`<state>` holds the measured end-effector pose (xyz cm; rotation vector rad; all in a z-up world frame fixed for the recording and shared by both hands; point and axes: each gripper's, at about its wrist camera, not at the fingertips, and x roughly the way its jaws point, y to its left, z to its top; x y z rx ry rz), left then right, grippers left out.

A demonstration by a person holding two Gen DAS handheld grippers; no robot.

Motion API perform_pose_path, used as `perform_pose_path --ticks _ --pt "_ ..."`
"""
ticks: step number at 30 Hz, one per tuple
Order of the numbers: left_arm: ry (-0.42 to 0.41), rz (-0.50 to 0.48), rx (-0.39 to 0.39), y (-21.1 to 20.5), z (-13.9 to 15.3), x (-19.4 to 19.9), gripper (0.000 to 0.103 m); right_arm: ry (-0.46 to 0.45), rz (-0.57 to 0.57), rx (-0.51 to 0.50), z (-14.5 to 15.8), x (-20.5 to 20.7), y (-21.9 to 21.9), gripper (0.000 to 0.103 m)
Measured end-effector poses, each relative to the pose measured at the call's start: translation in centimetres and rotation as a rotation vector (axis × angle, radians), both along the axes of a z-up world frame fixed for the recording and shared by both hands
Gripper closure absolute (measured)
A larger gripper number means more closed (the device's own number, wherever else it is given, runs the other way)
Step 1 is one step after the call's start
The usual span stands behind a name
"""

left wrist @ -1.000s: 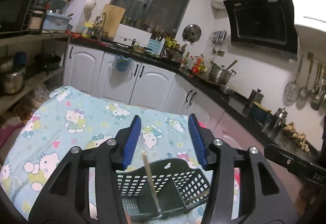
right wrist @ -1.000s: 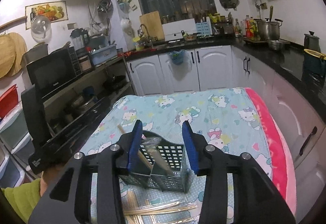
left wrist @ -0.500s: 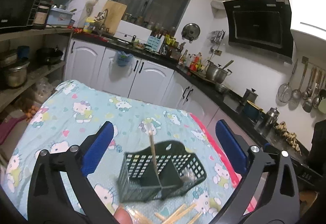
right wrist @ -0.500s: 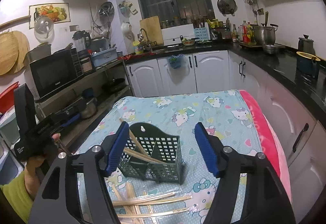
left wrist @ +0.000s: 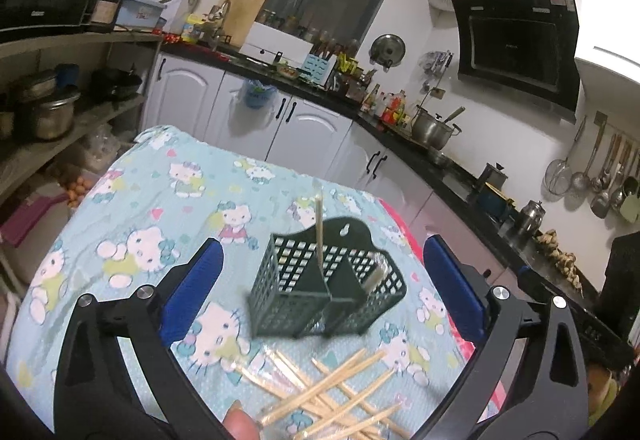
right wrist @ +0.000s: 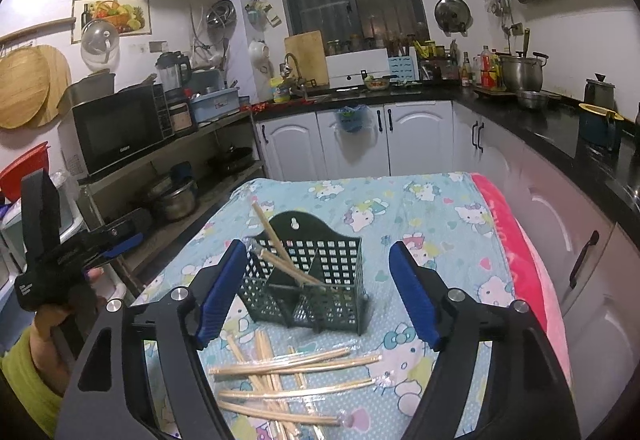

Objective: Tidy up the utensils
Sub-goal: 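Move both open tools back down to the chopstick pile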

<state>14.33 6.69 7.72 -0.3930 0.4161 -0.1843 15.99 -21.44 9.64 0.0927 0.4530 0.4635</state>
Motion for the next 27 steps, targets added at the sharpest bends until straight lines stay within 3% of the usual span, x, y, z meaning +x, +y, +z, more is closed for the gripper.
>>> perform_pose_path --ticks 27 --pt "0.107 -0.014 0.074 0.8 -4.7 -4.7 0.011 0.074 0.073 -0.064 -4.2 -4.5 1.4 0.031"
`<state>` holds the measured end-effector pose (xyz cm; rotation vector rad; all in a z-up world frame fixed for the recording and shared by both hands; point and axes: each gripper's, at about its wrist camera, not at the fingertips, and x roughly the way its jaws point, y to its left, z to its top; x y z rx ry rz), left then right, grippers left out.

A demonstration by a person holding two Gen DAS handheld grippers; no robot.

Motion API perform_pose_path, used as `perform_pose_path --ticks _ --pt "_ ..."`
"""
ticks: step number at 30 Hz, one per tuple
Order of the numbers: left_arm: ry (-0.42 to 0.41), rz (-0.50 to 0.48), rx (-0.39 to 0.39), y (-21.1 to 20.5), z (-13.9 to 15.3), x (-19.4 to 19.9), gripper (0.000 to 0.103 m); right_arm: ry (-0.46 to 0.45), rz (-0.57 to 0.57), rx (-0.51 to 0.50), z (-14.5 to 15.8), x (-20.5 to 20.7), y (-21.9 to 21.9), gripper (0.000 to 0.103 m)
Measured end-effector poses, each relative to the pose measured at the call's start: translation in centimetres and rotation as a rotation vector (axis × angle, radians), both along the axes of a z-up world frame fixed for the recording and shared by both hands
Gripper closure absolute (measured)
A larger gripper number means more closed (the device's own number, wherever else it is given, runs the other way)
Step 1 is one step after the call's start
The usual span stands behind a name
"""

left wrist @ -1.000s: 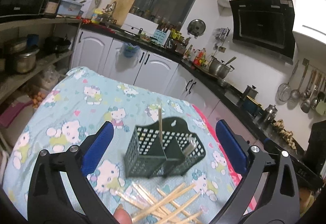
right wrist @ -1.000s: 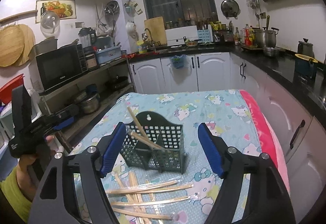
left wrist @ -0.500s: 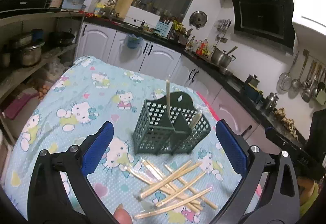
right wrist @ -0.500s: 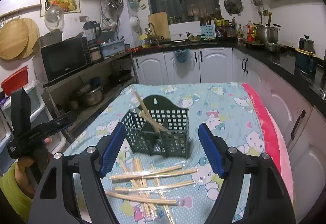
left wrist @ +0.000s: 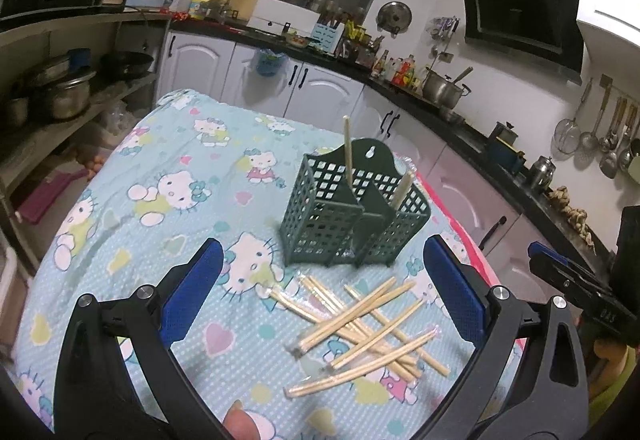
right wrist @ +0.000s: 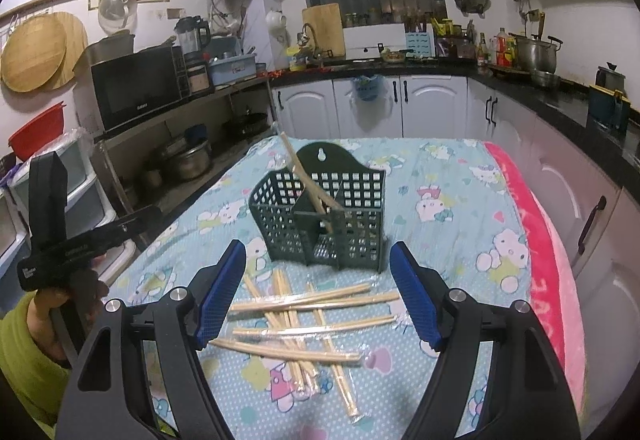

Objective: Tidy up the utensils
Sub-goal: 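Move both open tools back down to the chopstick pile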

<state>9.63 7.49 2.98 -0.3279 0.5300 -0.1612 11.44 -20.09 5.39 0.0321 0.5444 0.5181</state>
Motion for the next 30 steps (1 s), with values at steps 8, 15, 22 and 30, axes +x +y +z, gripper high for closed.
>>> perform_pose_path --ticks 8,15,22,30 --pt "0.051 0.000 0.006 0.4 -1.9 -1.0 0.011 0.025 0.017 -0.030 -1.5 -0.7 0.3 0.031" --pt "0.095 -0.011 0.013 0.4 -3.8 -1.2 0.011 0.051 0.008 -0.054 -2.9 -0.8 0.0 0.031" --pt "0.138 -0.045 0.010 -0.7 -5.2 -1.1 0.011 0.072 -0.013 -0.062 -4.1 -0.7 -0.5 0.031" --pt "0.179 -0.075 0.013 -1.3 -6.8 -0.8 0.011 0.099 -0.014 -0.089 -5.8 -0.5 -0.6 0.031"
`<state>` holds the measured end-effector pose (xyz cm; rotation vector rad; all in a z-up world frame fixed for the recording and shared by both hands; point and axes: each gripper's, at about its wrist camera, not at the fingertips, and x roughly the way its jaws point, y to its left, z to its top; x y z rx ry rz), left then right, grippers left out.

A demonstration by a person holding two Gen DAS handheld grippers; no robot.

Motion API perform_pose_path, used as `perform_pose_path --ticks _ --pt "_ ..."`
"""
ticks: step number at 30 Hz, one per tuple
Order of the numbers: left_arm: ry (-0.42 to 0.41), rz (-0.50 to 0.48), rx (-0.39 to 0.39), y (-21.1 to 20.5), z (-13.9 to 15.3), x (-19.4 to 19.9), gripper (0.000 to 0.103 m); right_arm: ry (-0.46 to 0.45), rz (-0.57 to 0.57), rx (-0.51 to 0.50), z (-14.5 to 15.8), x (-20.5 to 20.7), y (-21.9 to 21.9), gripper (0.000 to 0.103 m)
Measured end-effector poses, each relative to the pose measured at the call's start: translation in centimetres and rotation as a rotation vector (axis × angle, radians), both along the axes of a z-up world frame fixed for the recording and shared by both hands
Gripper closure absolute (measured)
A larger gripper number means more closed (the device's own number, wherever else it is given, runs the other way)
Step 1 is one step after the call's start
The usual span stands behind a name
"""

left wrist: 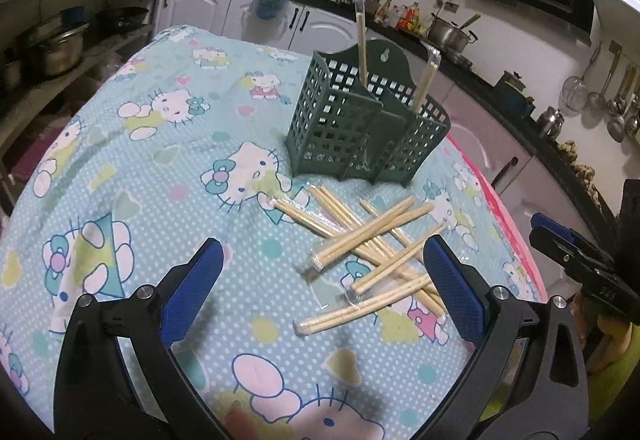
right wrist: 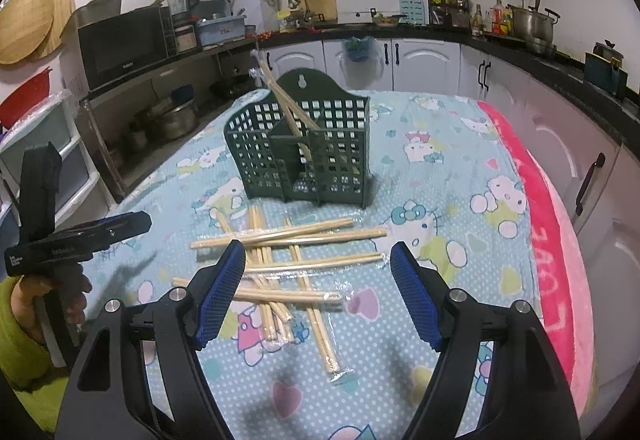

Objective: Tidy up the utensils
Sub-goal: 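Move both open tools back down to the chopstick pile, then close the left tool on a chopstick while the right tool grasps another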

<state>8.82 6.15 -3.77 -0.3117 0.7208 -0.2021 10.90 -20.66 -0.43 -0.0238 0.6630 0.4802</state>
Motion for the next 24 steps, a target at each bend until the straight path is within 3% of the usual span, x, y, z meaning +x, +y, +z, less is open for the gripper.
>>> perform_pose_path --ticks 9,16,24 --pt "0.069 -0.022 -0.048 0.0 -2.3 1.0 0.011 0.063 0.011 -0.027 -2.7 1.0 0.5 0.031" --pt "0.123 -0.057 -0.099 -0.7 -4.0 2.1 0.032 0.114 0.030 -0.014 -4.4 1.9 0.9 0.039" --pt "0.170 -0.049 -0.161 -0.3 -5.3 3.2 0.039 0.191 0.017 0.022 -5.9 3.3 0.6 0.045"
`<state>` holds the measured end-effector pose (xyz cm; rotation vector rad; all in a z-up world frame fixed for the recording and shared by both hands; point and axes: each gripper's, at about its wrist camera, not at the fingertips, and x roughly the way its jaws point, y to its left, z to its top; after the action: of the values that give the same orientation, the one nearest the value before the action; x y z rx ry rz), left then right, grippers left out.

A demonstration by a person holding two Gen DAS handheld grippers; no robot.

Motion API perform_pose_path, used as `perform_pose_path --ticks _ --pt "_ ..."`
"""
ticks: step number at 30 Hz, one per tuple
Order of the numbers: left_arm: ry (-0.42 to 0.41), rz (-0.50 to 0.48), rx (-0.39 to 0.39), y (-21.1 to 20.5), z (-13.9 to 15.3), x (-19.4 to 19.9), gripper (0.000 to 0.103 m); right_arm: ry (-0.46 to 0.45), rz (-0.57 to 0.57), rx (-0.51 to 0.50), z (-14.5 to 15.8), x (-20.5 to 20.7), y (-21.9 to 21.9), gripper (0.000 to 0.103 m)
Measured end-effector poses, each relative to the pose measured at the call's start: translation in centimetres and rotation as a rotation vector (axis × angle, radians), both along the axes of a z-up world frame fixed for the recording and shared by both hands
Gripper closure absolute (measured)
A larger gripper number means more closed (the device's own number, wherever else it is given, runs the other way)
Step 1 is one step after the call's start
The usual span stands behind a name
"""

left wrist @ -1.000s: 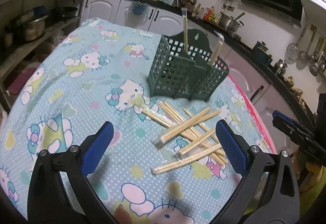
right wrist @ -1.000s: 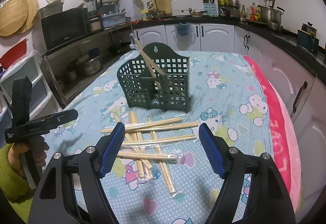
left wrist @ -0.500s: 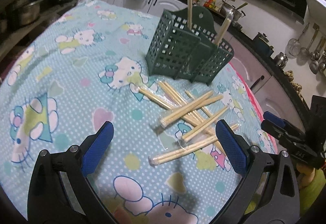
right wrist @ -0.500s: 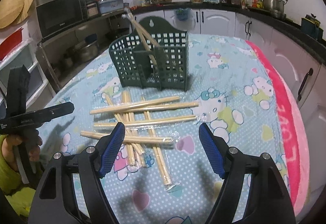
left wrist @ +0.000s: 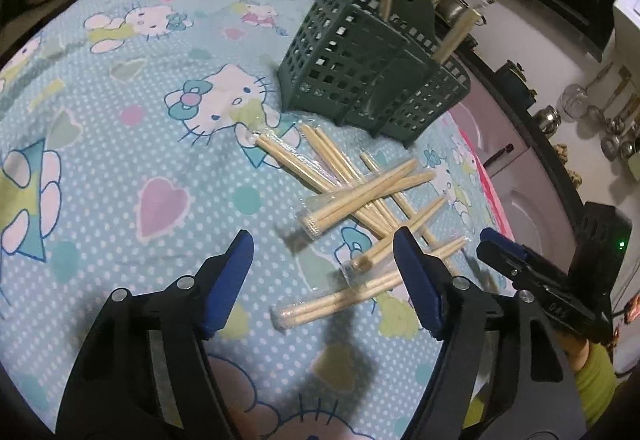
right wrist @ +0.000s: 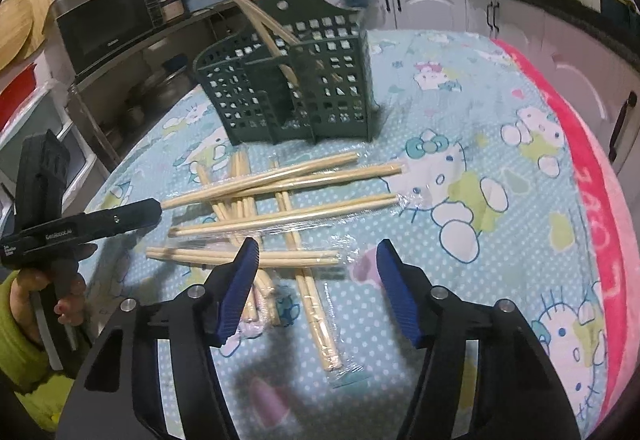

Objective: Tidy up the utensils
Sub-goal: 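Close the left tool on a chopstick while the right tool grasps another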

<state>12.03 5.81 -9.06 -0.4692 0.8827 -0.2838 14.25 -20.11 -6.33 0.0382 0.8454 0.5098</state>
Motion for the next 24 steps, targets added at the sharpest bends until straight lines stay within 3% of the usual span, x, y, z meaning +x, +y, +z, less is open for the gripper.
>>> perform_pose_path --ticks 9,16,24 --pt "0.024 0.024 -0.072 0.8 -0.7 1.4 0.056 0.066 -0.009 0.031 -1.3 1.2 -0.2 0.052" --pt "0.034 0.016 -0.077 0.6 -0.8 1.8 0.086 0.109 -0.010 0.079 -1.6 2.0 -0.3 0.061" --pt "0.021 0.004 -0.080 0.8 -0.6 1.1 0.093 0.126 -0.016 0.107 -1.8 2.1 -0.8 0.074"
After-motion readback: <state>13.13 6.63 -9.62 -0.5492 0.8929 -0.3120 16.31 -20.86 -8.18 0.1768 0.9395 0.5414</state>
